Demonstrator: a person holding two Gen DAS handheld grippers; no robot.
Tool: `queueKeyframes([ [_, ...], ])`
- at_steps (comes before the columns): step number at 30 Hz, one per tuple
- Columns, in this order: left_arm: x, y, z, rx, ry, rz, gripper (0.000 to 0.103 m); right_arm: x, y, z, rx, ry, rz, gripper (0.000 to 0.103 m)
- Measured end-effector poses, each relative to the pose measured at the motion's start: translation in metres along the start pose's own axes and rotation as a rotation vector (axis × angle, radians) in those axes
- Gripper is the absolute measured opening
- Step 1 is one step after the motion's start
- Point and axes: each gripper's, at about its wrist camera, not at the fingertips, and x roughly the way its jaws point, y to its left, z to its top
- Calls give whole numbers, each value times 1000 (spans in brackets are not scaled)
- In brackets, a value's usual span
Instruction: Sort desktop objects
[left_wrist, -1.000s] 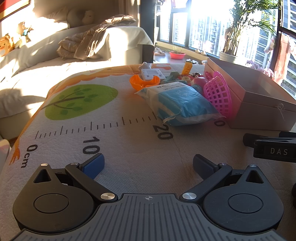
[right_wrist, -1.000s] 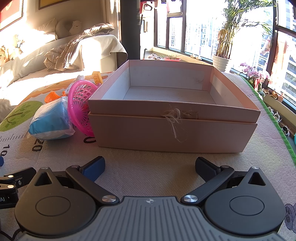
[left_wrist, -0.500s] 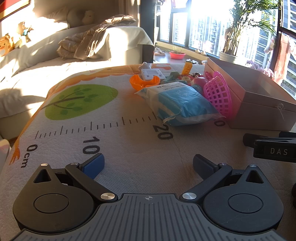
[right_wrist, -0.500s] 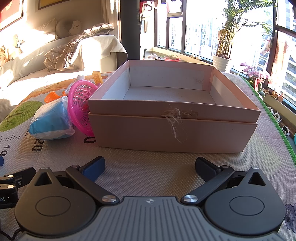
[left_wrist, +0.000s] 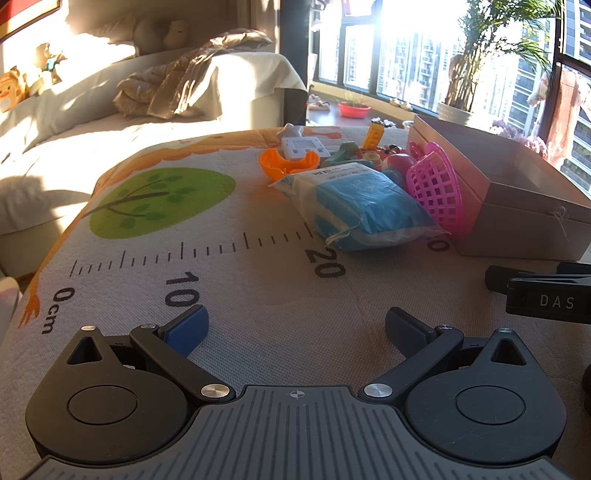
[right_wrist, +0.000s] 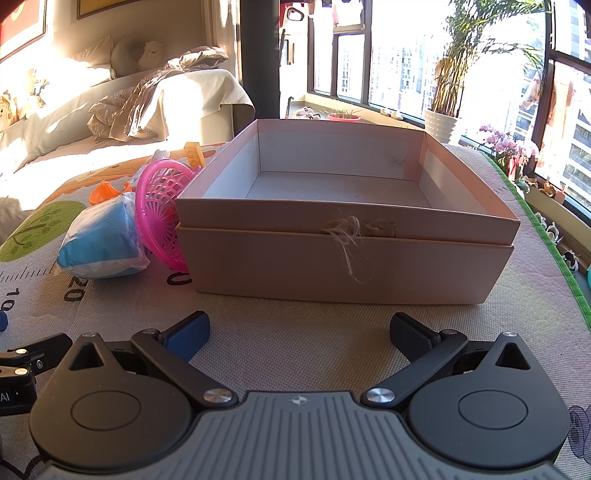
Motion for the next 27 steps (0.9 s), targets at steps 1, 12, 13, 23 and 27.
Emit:
queueKeyframes([
  [1,0,0,0,0,0,0,103,0,0,0,0,0,0,103],
  [12,0,0,0,1,3,0,103,-1,0,-1,1,1,1,103],
  [13,-2,0,0,3,5,1,103,-2,1,-1,1,1,1,103],
  [23,-7,-1,-3,28,40,-17,103,-9,-7,-6,-60,64,68,103],
  [27,-12,1,0,32,51,-47,103,-20,-4,-7,-66,105,84,103],
])
